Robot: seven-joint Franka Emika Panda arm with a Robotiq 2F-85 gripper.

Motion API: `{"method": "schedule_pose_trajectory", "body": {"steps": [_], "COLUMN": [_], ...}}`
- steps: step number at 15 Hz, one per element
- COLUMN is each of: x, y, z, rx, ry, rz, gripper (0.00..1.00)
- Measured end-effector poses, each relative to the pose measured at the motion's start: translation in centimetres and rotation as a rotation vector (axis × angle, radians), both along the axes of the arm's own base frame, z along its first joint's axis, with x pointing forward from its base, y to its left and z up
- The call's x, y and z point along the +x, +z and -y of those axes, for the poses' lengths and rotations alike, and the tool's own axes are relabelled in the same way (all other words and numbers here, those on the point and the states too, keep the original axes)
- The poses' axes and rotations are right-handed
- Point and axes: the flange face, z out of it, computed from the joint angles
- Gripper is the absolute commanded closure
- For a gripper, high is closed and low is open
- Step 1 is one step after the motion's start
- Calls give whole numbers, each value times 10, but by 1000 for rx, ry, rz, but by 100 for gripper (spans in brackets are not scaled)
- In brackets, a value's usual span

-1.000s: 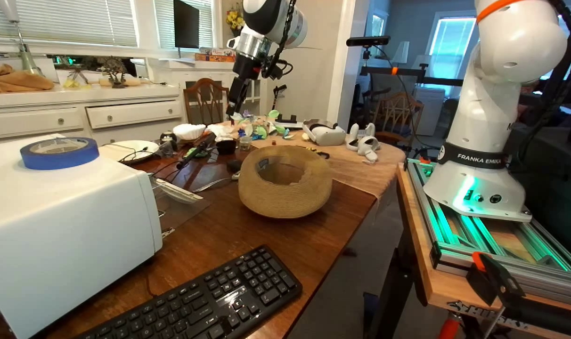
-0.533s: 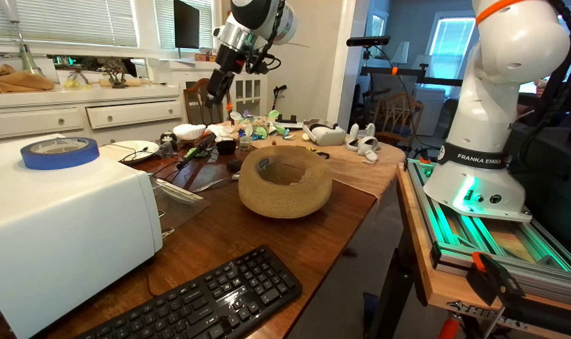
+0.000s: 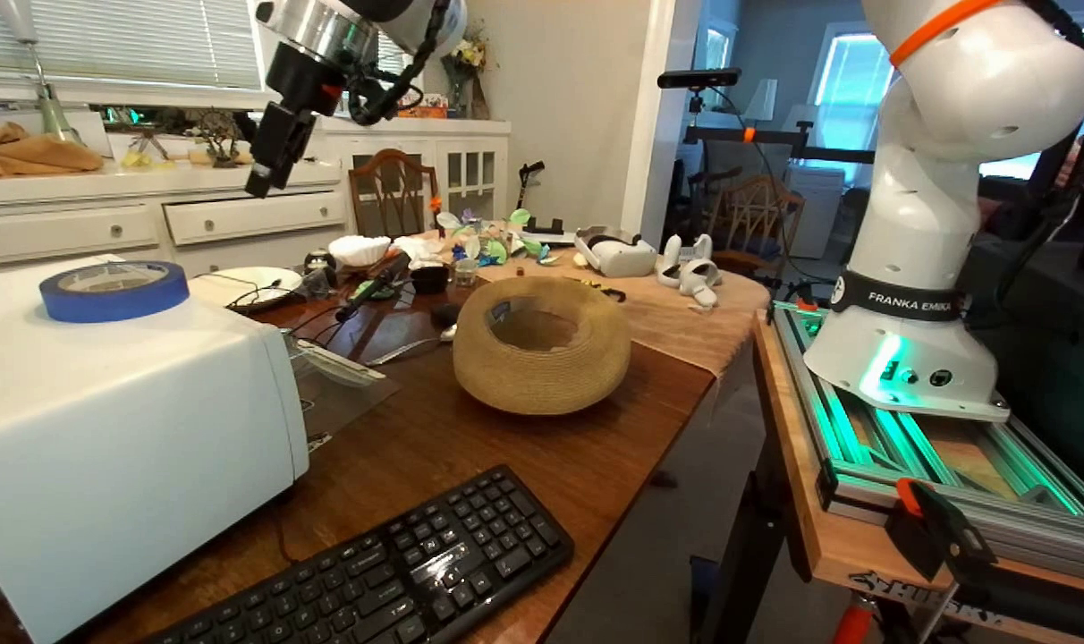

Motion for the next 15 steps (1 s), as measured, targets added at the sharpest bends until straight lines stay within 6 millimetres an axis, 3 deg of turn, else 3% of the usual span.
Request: {"method": "schedule_pose_trajectory", "body": {"steps": [3, 5, 12, 15], "x": [17, 26, 61, 68], "y": [-1, -6, -30, -38], "z": [-47, -67, -87, -95], "rx": [-3, -1, 27, 33], "ry": [95, 143, 205, 222], "rz": [-10, -30, -65, -80], "gripper": [0, 0, 0, 20]}}
